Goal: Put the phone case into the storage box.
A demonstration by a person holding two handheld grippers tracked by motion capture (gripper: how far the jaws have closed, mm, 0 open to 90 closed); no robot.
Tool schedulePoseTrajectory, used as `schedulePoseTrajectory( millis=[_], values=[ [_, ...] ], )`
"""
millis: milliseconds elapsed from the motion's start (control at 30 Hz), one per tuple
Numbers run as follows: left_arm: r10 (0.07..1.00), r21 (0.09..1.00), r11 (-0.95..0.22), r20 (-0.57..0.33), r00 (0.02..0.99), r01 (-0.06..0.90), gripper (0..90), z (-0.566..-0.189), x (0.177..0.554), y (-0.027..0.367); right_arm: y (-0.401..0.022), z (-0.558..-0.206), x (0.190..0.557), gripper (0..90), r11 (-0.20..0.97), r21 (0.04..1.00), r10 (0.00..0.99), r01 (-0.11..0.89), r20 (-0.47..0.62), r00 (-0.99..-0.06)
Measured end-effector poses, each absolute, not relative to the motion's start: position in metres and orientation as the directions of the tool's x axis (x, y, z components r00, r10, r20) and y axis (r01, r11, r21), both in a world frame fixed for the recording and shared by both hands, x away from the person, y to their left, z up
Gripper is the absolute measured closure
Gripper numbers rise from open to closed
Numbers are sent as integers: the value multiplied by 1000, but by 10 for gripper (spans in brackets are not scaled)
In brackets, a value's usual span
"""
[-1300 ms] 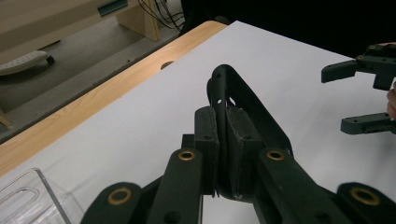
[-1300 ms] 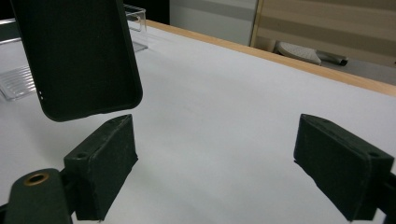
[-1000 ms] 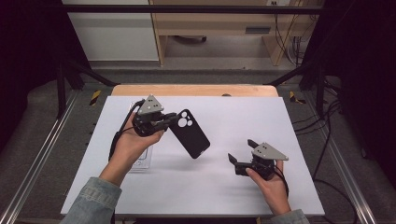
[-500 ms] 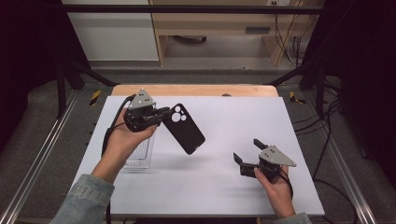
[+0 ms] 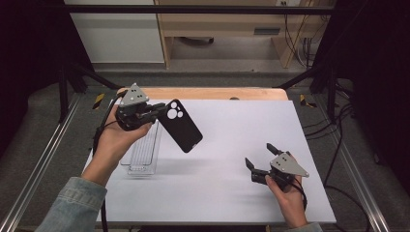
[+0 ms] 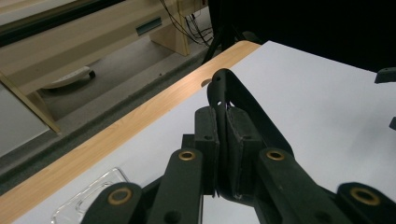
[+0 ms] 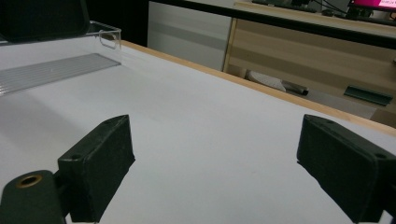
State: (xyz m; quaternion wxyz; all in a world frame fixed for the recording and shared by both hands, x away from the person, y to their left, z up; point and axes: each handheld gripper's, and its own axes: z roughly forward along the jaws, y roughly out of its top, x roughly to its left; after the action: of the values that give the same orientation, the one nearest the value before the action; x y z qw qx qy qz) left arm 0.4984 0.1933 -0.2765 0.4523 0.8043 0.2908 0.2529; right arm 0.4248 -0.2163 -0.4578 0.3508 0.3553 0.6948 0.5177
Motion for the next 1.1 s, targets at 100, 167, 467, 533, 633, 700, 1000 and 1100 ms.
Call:
schedulePoseTrajectory(
  millis=[100,167,467,533,633,700,1000,1100],
  values=[
    [702,881,-408,135,699,240,834,-275,498,199,-217,-458,424,111,214,967,857,141,-117,-502],
    [707,882,-406,138,693,239,835,-274,497,203,-217,-459,423,97,213,966,857,147,-113,-502],
    [722,889,-398,150,676,228,835,-267,495,216,-219,-463,422,63,197,964,852,178,-79,-517],
    [723,887,-402,156,673,226,834,-266,495,218,-220,-463,421,63,182,966,853,184,-62,-518],
    [724,883,-413,171,668,221,834,-264,494,221,-222,-463,420,63,179,967,859,180,-64,-509],
    [725,881,-421,181,665,218,835,-262,494,223,-223,-463,419,63,168,969,862,181,-56,-504],
    [731,864,-464,250,635,194,837,-255,492,230,-226,-464,417,57,182,969,869,165,-80,-489],
    [734,858,-476,268,624,191,837,-255,492,233,-228,-465,415,50,187,970,868,158,-88,-489]
  ],
)
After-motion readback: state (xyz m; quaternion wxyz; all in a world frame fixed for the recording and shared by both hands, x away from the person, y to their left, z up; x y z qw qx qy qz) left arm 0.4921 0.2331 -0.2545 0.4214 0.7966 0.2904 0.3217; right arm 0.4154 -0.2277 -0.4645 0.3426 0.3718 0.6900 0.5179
